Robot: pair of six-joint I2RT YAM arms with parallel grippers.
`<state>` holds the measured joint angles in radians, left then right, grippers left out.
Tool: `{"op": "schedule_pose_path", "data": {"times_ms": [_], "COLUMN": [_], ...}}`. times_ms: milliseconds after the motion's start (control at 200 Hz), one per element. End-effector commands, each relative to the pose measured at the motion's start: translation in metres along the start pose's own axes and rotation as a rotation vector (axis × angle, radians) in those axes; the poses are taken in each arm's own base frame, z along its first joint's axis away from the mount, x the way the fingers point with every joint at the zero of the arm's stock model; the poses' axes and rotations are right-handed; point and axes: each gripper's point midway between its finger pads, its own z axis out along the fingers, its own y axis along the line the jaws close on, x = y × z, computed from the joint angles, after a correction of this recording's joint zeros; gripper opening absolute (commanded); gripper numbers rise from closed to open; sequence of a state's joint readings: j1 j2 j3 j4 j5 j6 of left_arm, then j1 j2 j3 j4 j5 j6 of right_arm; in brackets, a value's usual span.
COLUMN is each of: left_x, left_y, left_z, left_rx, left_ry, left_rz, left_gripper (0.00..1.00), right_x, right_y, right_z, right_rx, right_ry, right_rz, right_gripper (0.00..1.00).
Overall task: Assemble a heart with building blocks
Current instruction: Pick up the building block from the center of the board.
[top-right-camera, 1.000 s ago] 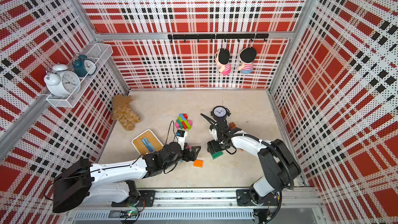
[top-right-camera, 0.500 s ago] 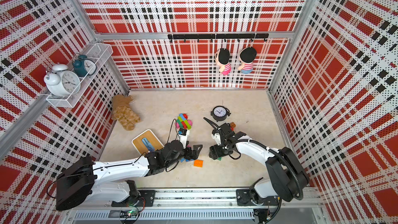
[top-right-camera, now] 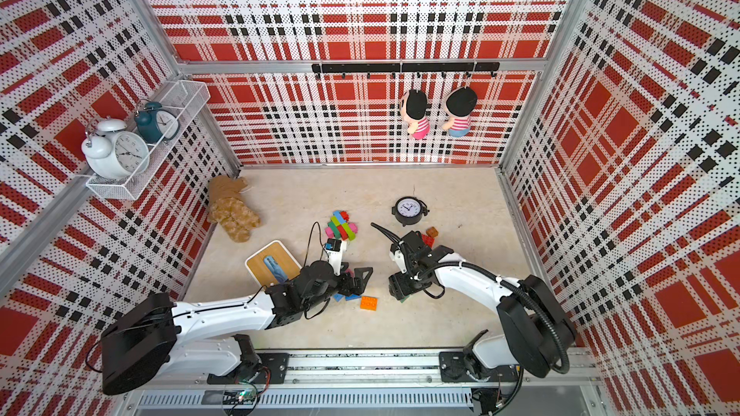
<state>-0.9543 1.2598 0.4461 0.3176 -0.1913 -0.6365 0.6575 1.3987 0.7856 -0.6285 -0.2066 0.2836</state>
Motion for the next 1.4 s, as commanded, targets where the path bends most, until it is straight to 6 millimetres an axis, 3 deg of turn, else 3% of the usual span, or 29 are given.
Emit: {"op": "schedule_pose_path", "data": {"times_ms": [0, 451, 792, 1168, 1393], "left_x": [-0.001, 0.0, -0.001, -0.001, 0.0], "left_y": [0.003, 0.025, 0.027, 0.028, 0.029], "left_z": [-0.007, -0.013, -0.01, -0.01, -0.011], "left_rx": [0.06, 0.044, 0.045, 0.04, 0.038], "left_ry": [-0.021, -0.038, -0.033, -0.035, -0.035], "left_rz": [-0.086, -0.132, -0.127, -0.128, -0.131], "left_gripper": [0.99, 0.99, 0.99, 1.0, 1.0], "right_x": [-0.006, 0.001, -0.002, 0.002, 0.002], "right_y": [-0.005, -0.004, -0.001, -0.003, -0.004], "right_z": [-0.002, 0.015, 0.022, 0.025, 0.025], "right_rx": [0.073, 0.172, 0.184, 0.191, 0.198], "right_ry": [-0.006, 0.12, 0.139, 0.164, 0.165], "right_rz": [-0.013, -0.062, -0.084, -0.091, -0.09], "right_gripper": [0.68, 0.59, 0.47, 0.45, 0.34]}}
